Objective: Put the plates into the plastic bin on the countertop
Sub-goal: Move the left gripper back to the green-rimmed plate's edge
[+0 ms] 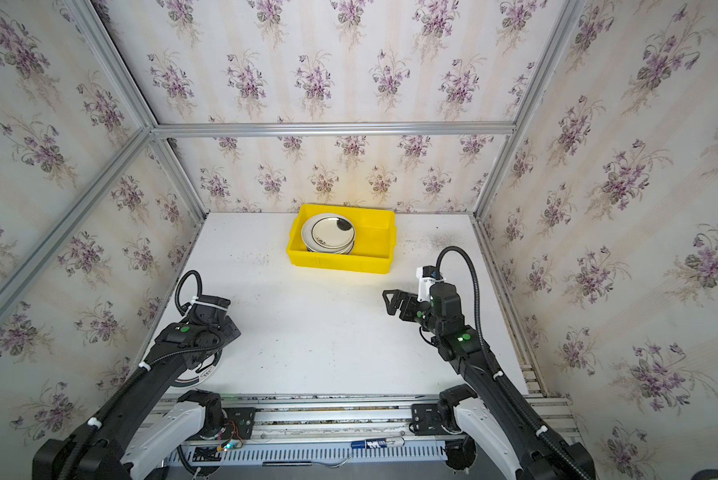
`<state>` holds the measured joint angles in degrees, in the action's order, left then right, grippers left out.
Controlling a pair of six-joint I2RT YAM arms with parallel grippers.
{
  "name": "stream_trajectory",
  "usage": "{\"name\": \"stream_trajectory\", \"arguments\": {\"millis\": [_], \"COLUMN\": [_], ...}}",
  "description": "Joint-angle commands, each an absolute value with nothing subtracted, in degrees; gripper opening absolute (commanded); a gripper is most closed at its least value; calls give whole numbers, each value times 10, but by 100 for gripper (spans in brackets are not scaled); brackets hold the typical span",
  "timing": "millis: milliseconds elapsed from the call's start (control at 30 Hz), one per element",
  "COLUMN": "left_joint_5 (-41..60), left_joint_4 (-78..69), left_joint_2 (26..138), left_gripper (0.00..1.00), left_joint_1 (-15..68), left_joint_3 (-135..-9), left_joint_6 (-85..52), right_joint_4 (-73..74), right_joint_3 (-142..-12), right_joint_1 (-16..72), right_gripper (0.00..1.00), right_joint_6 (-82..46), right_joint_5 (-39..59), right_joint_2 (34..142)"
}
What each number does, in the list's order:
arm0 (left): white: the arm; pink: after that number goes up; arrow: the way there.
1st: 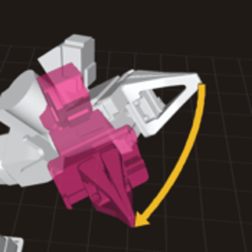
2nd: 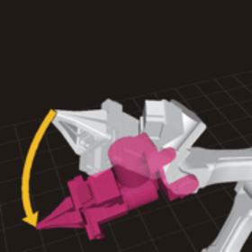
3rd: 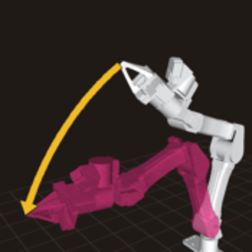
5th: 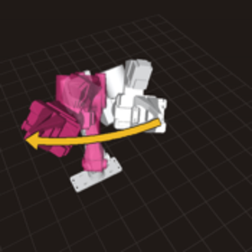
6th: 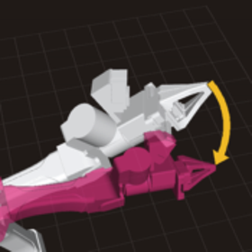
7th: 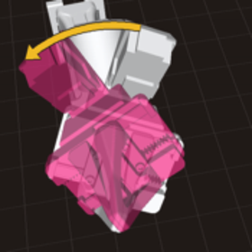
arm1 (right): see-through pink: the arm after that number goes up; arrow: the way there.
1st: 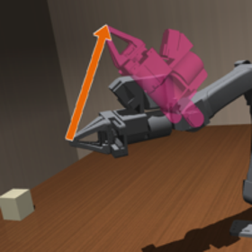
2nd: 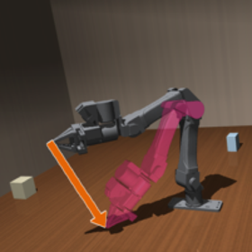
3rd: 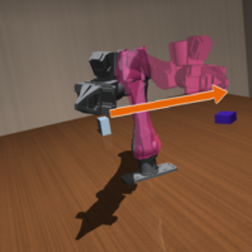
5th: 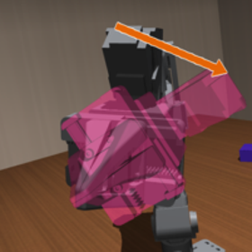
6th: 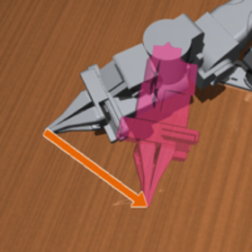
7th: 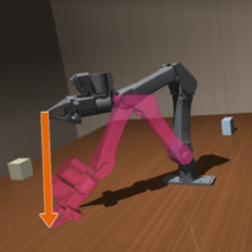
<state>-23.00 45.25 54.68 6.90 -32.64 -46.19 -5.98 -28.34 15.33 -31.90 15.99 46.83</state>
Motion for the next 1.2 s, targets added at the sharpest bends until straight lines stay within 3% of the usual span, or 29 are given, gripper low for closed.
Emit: {"name": "stream_trajectory", "arguments": {"millis": [0,633,1167], "left_joint_5": [-231,-93,-64], "left_joint_4": [428,280,232], "left_joint_2": [575,678,721], "left_gripper": [100,99,99], "left_joint_1": [68,78,175], "left_joint_3": [-330,-309,-336], "left_joint_6": [-453,-365,-366], "right_joint_4": [-46,-51,-61], "right_joint_3": [-284,-263,-259], "right_joint_1": [151,133,122], "right_gripper": [100,99,99], "right_joint_6": [-303,-300,-307], "right_joint_5": [148,148,156], "right_joint_2": [469,470,461]}}
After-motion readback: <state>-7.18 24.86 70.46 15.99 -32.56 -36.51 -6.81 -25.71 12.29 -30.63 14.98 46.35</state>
